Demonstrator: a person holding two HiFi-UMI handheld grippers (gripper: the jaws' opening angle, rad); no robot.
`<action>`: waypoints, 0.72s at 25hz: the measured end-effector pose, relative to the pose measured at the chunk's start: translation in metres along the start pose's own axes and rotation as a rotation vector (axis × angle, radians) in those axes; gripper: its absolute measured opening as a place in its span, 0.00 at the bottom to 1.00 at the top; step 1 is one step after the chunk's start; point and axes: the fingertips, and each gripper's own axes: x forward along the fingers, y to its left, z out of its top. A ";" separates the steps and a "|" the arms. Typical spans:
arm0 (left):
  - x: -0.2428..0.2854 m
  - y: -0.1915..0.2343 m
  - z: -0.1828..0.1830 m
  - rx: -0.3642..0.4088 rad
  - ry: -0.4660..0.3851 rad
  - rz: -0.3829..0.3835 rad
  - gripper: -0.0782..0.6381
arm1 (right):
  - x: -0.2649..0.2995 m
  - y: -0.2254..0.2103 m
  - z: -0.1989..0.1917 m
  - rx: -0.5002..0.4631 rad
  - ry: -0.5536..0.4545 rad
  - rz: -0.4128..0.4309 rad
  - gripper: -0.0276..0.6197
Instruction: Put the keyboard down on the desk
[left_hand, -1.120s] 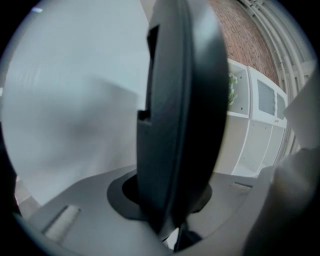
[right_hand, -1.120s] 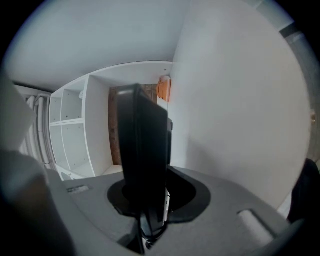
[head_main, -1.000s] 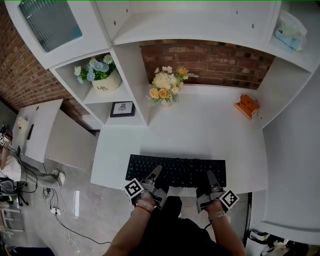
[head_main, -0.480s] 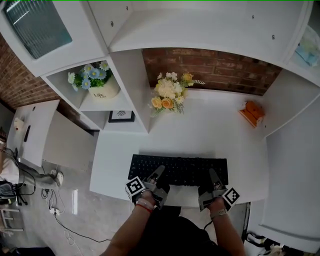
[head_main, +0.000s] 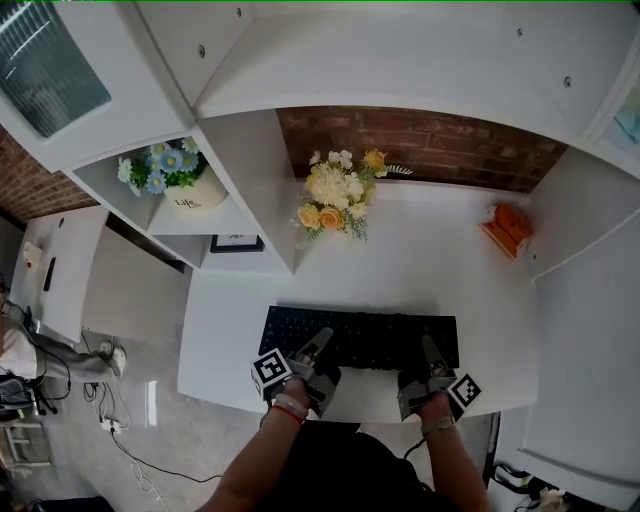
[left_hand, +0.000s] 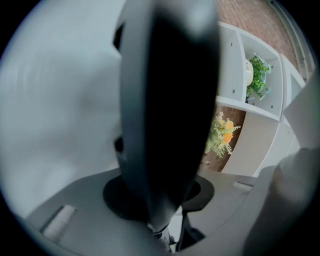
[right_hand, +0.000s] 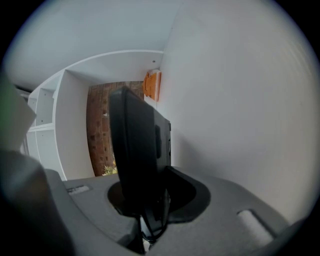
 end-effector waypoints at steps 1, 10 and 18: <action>0.002 0.000 0.000 0.002 0.004 0.002 0.27 | 0.001 -0.001 0.001 0.004 -0.002 -0.005 0.15; 0.013 -0.007 0.005 -0.006 0.028 0.008 0.32 | 0.013 -0.007 0.004 0.022 -0.023 -0.032 0.15; 0.011 -0.004 0.002 0.004 0.070 0.016 0.33 | 0.016 -0.013 0.007 0.033 -0.062 -0.054 0.15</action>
